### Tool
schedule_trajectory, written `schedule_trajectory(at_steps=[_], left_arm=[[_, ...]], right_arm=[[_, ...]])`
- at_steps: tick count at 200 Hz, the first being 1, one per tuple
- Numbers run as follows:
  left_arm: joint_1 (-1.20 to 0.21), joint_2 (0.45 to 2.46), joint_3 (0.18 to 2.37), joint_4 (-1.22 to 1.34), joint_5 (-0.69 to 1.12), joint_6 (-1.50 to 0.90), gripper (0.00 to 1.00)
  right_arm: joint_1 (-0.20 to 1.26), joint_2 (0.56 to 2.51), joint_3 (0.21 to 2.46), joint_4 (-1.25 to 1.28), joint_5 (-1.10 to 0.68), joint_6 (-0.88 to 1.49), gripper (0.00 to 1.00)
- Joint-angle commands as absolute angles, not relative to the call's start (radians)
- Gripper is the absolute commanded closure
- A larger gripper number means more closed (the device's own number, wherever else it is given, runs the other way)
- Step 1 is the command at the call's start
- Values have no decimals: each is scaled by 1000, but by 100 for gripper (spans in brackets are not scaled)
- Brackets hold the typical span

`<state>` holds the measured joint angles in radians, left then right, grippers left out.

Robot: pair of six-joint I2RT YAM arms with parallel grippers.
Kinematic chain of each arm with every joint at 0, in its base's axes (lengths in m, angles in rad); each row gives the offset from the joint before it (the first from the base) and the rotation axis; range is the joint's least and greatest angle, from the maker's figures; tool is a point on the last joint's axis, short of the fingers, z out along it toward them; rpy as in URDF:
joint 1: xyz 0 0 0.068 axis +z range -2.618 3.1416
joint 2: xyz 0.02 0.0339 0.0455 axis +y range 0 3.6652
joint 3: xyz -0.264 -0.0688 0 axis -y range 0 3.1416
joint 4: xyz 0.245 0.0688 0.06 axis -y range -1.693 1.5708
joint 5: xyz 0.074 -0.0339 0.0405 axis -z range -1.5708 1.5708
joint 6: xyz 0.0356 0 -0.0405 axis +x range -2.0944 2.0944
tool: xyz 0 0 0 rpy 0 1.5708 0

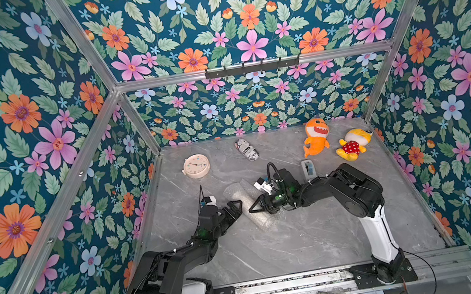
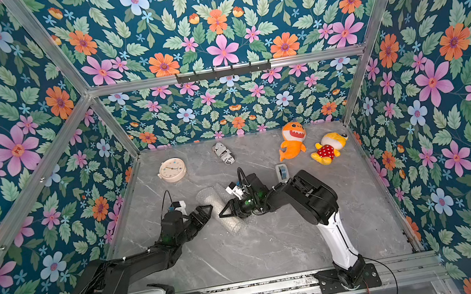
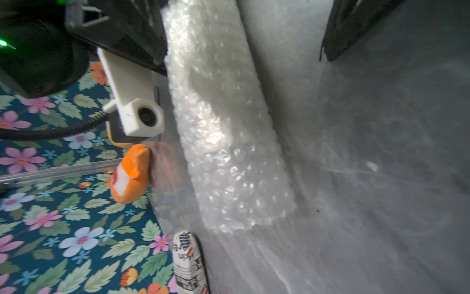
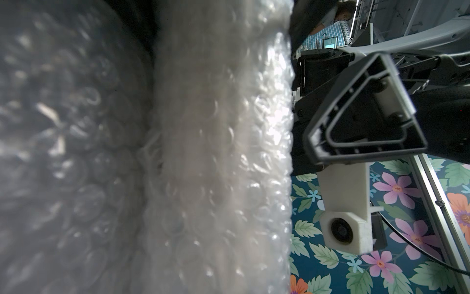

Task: Wrap vases in bubble wrap
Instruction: Wrap the vase in bubble wrap.

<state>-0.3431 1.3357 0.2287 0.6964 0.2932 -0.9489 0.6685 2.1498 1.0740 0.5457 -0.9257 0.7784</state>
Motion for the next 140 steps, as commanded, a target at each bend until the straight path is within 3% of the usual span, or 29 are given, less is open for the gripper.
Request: schedule_trajectory(at_steps=[1, 46, 140], left_arm=[[-343, 1355, 224, 862, 366, -988, 1], [-344, 1481, 232, 973, 425, -1019, 4], [-359, 1821, 265, 1467, 500, -1203, 7]], right_arm=[[671, 2170, 1053, 549, -885, 836, 51], [673, 2212, 1005, 794, -896, 981, 52], [696, 2225, 986, 913, -906, 1030, 53]])
